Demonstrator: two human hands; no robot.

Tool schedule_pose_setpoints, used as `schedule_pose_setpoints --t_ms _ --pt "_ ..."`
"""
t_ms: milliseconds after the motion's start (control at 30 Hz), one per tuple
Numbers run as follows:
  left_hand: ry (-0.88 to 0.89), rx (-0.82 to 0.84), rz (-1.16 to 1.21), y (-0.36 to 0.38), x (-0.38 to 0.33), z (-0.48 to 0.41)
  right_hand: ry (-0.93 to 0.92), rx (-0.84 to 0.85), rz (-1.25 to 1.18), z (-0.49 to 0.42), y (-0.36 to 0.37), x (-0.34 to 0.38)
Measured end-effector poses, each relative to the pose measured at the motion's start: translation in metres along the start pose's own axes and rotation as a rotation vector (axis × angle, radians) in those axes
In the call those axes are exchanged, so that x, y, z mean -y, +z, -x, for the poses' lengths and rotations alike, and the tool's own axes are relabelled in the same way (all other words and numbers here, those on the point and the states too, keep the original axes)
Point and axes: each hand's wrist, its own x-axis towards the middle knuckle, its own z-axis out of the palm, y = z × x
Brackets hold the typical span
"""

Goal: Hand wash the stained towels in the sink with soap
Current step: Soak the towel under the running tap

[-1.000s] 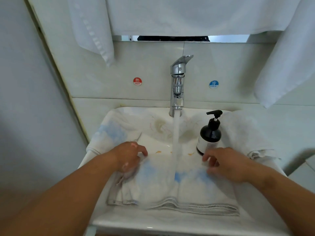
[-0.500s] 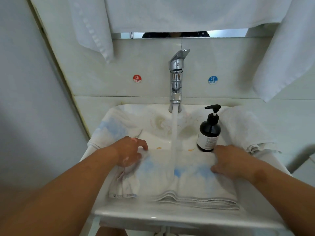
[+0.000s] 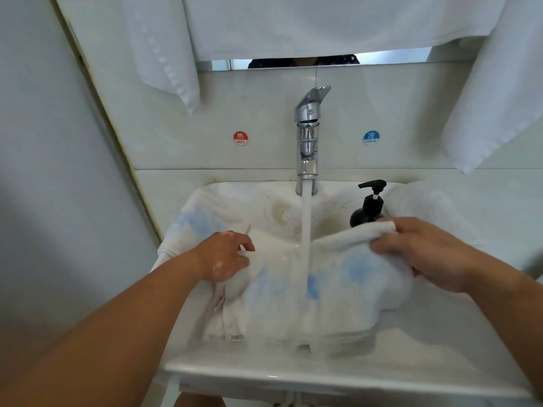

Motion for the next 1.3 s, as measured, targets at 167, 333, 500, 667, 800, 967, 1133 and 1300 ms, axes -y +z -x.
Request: schedule_pose_setpoints --t_ms 167,333,500,667,800,967,1133,1300 --pt "-0.055 0.181 0.213 0.016 -0.011 0.0 -0.016 -0.316 -0.134 -0.002 -0.006 0.009" --pt "-0.099 0.242 0.382 0.022 -0.018 0.001 0.055 -0.256 0.01 0.0 -0.006 0.005" --pt "-0.103 0.255 0.46 0.025 -0.035 0.004 0.108 -0.223 -0.055 0.002 -0.004 0.008" --pt "-0.225 0.399 0.583 0.027 -0.043 0.009 0.148 -0.267 -0.087 0.005 -0.003 0.011" --pt "-0.189 0.488 0.434 0.027 -0.05 0.013 0.145 -0.428 -0.216 0.009 -0.006 0.019" --pt "-0.053 0.514 0.272 0.031 -0.063 0.018 0.152 -0.526 -0.368 0.014 -0.007 0.027" --pt "0.042 0.546 0.277 0.035 -0.071 0.019 0.171 -0.481 -0.374 0.016 -0.01 0.027" --pt "-0.09 0.434 0.699 0.012 -0.054 0.018 0.225 -0.366 -0.211 0.007 -0.006 0.016"
